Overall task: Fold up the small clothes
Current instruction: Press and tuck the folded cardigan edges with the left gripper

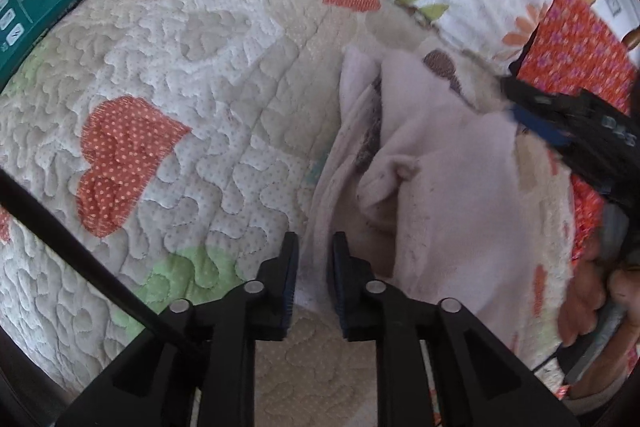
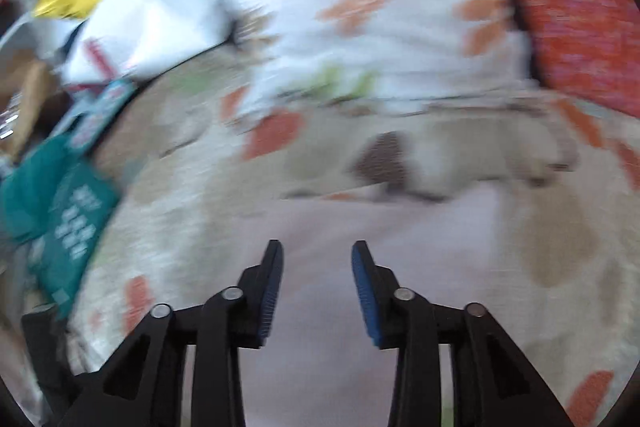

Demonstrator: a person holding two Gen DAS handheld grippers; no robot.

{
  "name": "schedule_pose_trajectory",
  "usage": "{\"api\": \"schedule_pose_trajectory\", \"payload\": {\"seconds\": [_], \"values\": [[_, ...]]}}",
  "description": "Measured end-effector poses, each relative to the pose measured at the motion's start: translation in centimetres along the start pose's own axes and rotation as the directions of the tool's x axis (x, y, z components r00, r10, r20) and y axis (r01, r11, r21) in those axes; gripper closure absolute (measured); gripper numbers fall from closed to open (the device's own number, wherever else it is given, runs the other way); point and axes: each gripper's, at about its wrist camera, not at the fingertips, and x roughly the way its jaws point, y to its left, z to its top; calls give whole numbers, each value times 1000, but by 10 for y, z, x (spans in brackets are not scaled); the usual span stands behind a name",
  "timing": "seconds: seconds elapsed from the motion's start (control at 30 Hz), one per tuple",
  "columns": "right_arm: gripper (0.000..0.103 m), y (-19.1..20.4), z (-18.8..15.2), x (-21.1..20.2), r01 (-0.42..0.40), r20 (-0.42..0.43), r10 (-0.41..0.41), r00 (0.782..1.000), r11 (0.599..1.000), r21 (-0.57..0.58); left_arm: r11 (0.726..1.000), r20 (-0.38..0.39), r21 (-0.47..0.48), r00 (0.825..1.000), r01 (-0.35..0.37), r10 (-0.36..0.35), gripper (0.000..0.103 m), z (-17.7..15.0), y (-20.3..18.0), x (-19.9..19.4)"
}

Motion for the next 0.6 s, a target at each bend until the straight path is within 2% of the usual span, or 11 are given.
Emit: {"api": "schedule_pose_trajectory", "payload": {"seconds": [0.07, 0.17, 0.2, 0.23, 0.27, 0.4, 0.5, 0.53, 0.6], "values": [[53, 15, 5, 24, 15, -47, -17, 999, 999, -35, 1000, 24, -8, 1000, 9, -9, 80, -1, 3, -10], [48, 24, 9, 62, 100, -117, -107, 987, 993, -66, 1000, 37, -22, 999, 9, -8, 79, 0, 7, -16], [55, 24, 10, 77, 148, -147, -157, 977, 987, -66, 1000, 32, -28, 999, 13, -12, 78, 0, 8, -16], [94, 27, 11, 85, 178, -160, -187, 969, 981, -74, 999, 25, -35, 1000, 16, -15, 78, 0, 9, -16], [97, 30, 14, 86, 184, -147, -195, 970, 979, -86, 999, 19, -42, 1000, 18, -18, 78, 0, 10, -15], [97, 50, 32, 91, 138, -87, -146, 985, 986, -93, 997, 5, -69, 999, 32, -32, 78, 0, 14, -14], [97, 64, 41, 109, 133, -79, -142, 987, 984, -117, 996, 16, -81, 1000, 25, -24, 77, 3, 13, -14], [98, 65, 41, 118, 124, -93, -135, 986, 985, -122, 996, 19, -83, 1000, 22, -20, 76, 3, 14, -15], [97, 62, 39, 133, 45, -168, -61, 984, 994, -96, 996, 28, -92, 1000, 11, -9, 72, 4, 17, -15]]}}
